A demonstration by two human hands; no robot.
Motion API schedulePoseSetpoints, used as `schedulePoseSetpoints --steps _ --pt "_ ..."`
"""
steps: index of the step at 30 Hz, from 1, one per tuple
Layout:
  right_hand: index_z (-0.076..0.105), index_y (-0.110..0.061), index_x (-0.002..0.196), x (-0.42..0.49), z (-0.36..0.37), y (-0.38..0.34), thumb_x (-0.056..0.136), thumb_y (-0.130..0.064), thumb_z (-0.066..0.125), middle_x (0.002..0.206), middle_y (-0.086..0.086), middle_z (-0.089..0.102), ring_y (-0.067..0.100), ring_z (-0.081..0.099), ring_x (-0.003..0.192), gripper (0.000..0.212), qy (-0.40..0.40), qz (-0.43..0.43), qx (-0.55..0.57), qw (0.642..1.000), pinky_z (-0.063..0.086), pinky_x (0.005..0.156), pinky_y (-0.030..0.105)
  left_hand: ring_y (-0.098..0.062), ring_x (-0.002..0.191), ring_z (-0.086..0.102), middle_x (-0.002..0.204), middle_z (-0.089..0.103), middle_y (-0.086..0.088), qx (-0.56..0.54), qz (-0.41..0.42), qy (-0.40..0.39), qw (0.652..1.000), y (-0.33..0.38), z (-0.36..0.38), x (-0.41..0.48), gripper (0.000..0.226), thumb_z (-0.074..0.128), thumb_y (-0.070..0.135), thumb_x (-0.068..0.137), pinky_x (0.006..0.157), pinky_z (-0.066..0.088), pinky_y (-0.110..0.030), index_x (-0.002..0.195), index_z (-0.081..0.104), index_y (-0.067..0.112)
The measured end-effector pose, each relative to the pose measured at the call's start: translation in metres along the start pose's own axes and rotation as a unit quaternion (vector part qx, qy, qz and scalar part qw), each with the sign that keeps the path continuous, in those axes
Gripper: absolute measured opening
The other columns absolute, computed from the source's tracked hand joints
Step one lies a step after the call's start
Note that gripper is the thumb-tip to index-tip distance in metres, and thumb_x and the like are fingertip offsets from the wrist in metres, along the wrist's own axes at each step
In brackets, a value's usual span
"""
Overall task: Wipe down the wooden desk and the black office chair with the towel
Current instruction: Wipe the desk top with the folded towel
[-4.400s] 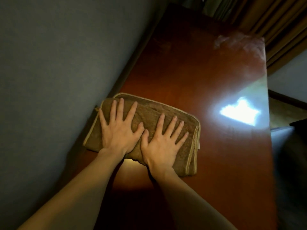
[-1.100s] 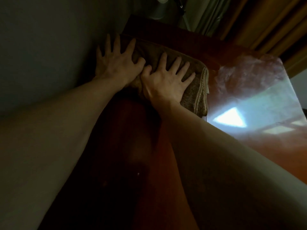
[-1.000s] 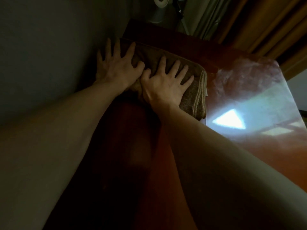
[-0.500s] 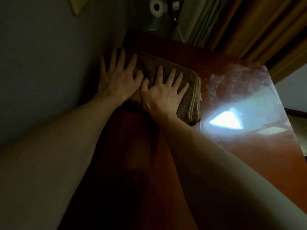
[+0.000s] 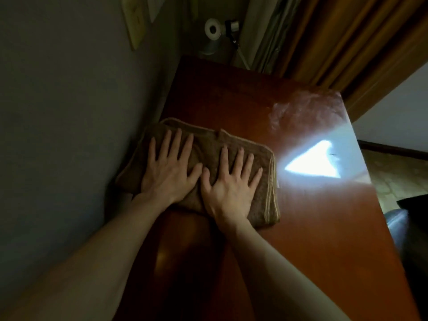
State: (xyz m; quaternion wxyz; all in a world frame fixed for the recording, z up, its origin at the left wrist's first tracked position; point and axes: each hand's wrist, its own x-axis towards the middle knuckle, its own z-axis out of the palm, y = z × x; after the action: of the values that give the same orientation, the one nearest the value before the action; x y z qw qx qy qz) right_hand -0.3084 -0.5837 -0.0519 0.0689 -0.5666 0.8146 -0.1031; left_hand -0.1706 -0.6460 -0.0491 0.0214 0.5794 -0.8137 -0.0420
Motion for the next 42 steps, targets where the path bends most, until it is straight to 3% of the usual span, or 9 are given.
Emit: schedulePoseSetpoints --steps 3,11,16,23,30,35,39,42 --pt "0.004 -0.033 0.163 -0.041 0.0 0.004 0.095 -0.067 0.015 0.171 0.009 -0.004 0.029 -0.017 0.155 0.077 0.003 0.013 -0.003 1.0 -0.013 0.121 0.059 -0.023 0.159 -0.004 0.172 0.002 -0.008 -0.024 0.008 -0.009 1.0 0.007 -0.001 -0.036 0.094 0.005 0.068 0.089 0.126 -0.01 -0.05 0.163 0.005 0.011" --pt "0.006 -0.034 0.163 -0.135 -0.007 0.034 0.096 -0.066 0.019 0.171 0.008 0.0 0.029 -0.014 0.156 0.075 0.013 0.0 0.0 1.0 -0.011 0.122 0.059 -0.022 0.159 -0.006 0.172 0.002 -0.007 -0.011 0.01 -0.005 1.0 0.036 0.0 -0.133 0.082 0.012 0.064 0.098 0.126 -0.007 -0.052 0.163 0.014 0.014" --pt "0.009 -0.034 0.163 -0.196 -0.013 0.06 0.097 -0.065 0.02 0.171 0.007 0.002 0.029 -0.011 0.157 0.074 0.009 0.0 0.0 1.0 -0.007 0.123 0.059 -0.024 0.159 0.001 0.172 0.009 -0.009 0.0 0.022 0.004 1.0 0.059 0.006 -0.192 0.086 0.01 0.066 0.095 0.127 -0.002 -0.055 0.162 0.02 0.012" --pt "0.005 -0.036 0.162 -0.266 -0.025 0.103 0.098 -0.061 0.016 0.171 0.006 -0.003 0.028 -0.015 0.156 0.07 -0.003 0.002 0.016 1.0 -0.009 0.123 0.058 -0.023 0.158 -0.014 0.172 -0.009 -0.008 0.036 0.043 -0.037 0.998 0.1 0.011 -0.252 0.09 -0.001 0.067 0.09 0.126 -0.006 -0.056 0.163 0.005 0.015" --pt "0.01 -0.039 0.162 -0.311 -0.043 0.16 0.096 -0.062 0.017 0.171 0.004 0.001 0.026 -0.01 0.157 0.07 -0.012 0.001 0.006 1.0 -0.007 0.123 0.059 -0.027 0.159 -0.007 0.172 0.0 -0.012 0.039 0.077 -0.031 0.996 0.153 0.016 -0.298 0.09 0.006 0.069 0.094 0.126 0.0 -0.059 0.163 0.012 0.011" --pt "0.003 -0.043 0.161 -0.336 -0.059 0.213 0.095 -0.066 0.017 0.171 0.002 0.0 0.024 -0.01 0.157 0.071 -0.028 0.008 -0.015 0.999 -0.007 0.123 0.059 -0.03 0.159 -0.004 0.171 0.003 -0.015 0.014 0.076 -0.038 0.996 0.2 0.021 -0.329 0.093 0.013 0.071 0.094 0.125 0.001 -0.062 0.162 0.018 0.008" --pt "-0.002 -0.046 0.16 -0.342 -0.068 0.237 0.092 -0.073 0.016 0.171 0.0 -0.004 0.021 -0.013 0.157 0.075 -0.037 0.025 -0.039 0.998 -0.01 0.123 0.059 -0.029 0.156 -0.019 0.17 -0.015 -0.012 0.019 0.07 -0.061 0.996 0.218 0.023 -0.334 0.097 0.006 0.075 0.091 0.123 -0.008 -0.061 0.164 0.002 0.011" --pt "-0.005 -0.048 0.159 -0.338 -0.072 0.252 0.09 -0.077 0.011 0.171 -0.001 -0.004 0.02 -0.015 0.156 0.077 -0.044 0.009 -0.042 0.998 -0.008 0.123 0.059 -0.031 0.156 -0.02 0.169 -0.017 -0.013 0.019 0.06 -0.061 0.996 0.23 0.023 -0.333 0.098 0.006 0.075 0.089 0.122 -0.008 -0.063 0.164 -0.001 0.011"
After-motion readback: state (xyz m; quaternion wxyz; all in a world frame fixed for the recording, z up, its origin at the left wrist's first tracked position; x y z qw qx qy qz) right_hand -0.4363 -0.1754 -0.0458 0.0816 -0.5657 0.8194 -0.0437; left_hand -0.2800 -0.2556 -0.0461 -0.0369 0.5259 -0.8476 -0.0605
